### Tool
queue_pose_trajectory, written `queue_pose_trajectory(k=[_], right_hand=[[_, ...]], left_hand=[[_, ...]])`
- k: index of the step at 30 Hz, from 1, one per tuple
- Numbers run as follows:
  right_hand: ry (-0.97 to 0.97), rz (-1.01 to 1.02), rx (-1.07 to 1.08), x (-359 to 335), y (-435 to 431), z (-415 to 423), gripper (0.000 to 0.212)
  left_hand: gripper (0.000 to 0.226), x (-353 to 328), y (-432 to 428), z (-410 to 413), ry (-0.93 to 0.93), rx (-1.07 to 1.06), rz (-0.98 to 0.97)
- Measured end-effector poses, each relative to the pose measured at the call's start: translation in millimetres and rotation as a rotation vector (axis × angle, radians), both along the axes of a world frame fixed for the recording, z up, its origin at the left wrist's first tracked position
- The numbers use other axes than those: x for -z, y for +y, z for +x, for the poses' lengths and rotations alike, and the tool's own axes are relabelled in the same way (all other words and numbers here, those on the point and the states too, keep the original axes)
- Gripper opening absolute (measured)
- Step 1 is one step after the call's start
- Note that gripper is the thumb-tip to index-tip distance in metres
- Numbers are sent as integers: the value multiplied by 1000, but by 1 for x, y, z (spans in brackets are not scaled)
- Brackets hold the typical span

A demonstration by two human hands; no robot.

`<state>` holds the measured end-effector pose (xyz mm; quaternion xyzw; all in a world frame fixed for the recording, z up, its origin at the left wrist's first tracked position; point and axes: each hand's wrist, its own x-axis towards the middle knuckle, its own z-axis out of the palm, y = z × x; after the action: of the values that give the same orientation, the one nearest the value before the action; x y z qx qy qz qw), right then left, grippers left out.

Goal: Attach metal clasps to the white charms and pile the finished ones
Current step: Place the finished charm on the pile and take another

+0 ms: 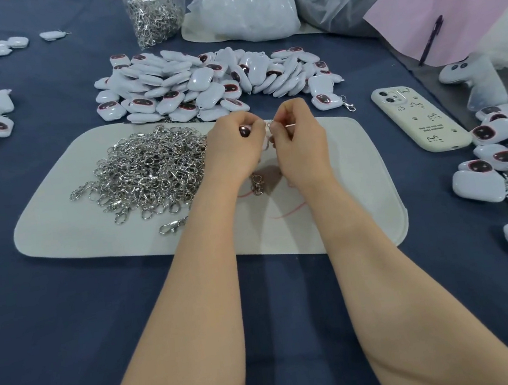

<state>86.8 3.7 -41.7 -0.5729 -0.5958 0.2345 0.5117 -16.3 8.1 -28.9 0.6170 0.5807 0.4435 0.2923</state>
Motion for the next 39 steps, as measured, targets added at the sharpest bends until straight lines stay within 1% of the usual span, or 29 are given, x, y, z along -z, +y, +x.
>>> queue_pose_trajectory(k=[3,5,9,13,18,22,39], right_hand=[[15,-6,28,0,1,1,15],[11,-9,31,0,0,0,14],[7,-17,52,0,1,0,12],[-5,-22,57,1,1,-1,11],[-12,-40,57,2,2,-1,10],[-20,-37,56,2,2,-1,11],[-126,-14,44,4,1,-3,15]], left_hand=[[16,-4,0,-1,-184,3,-13],[20,-6,-2,1,-252,44,-41],[26,-6,-5,6,-252,124,-63],[30,-3,-2,5,-222,95,-67],[19,-2,-1,5,-169,76,-67],[21,0,1,4,-140,40,-106],[24,3,1,2,-214,29,-149]])
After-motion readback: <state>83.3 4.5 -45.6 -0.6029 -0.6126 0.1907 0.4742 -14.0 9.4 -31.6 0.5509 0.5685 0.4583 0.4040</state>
